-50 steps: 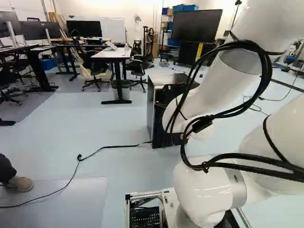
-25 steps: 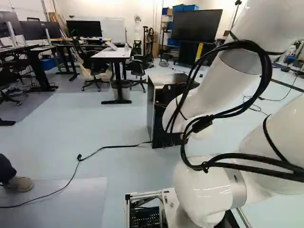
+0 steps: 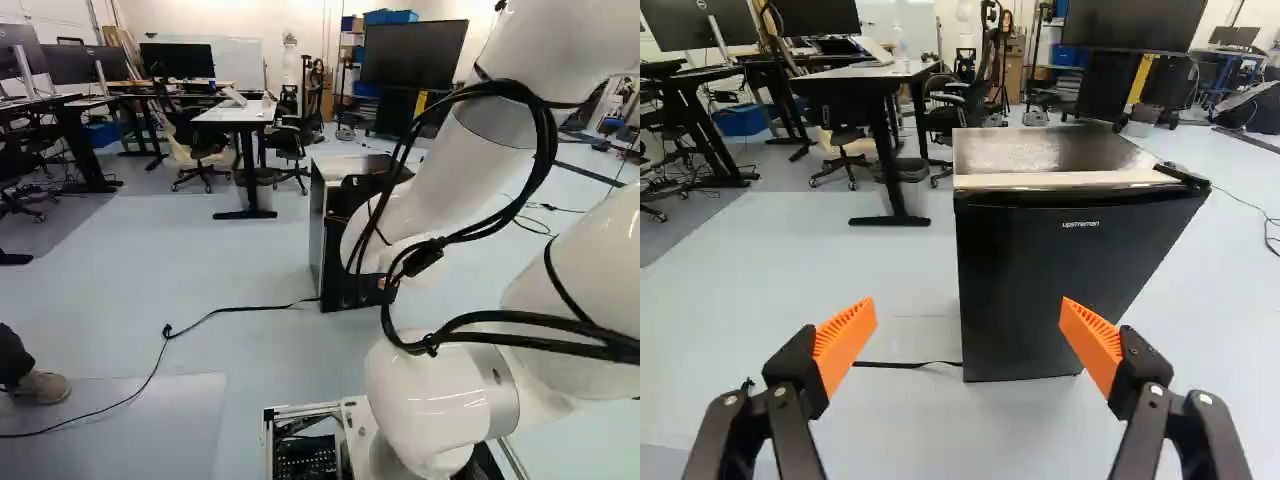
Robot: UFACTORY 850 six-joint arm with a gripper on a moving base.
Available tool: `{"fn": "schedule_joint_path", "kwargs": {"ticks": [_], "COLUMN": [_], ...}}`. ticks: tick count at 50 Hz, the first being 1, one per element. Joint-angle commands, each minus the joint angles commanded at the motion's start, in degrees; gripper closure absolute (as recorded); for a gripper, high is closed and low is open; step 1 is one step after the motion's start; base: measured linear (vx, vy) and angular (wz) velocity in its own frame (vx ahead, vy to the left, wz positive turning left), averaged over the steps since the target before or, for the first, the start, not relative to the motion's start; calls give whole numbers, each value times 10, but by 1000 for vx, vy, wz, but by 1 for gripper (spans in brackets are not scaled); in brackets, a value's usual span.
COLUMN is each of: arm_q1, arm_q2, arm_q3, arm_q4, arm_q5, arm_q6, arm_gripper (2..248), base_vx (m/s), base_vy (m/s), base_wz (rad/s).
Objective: Open the fridge door
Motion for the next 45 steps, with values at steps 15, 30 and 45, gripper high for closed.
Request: {"fn": "schedule_joint_path", "kwargs": {"ticks": [15, 30, 45], "arm_q1": [1, 14, 35], "arm_q2": [-22, -44, -76], "arm_q3": [-19, -40, -69], "arm_q4": [0, 0, 9], "arm_q5": [0, 0, 0], "arm_q6": [0, 0, 0], "arm_gripper": [3, 3, 3], "base_vx": [0, 0, 0], "base_vy": [0, 0, 0], "base_wz": [0, 0, 0]}}
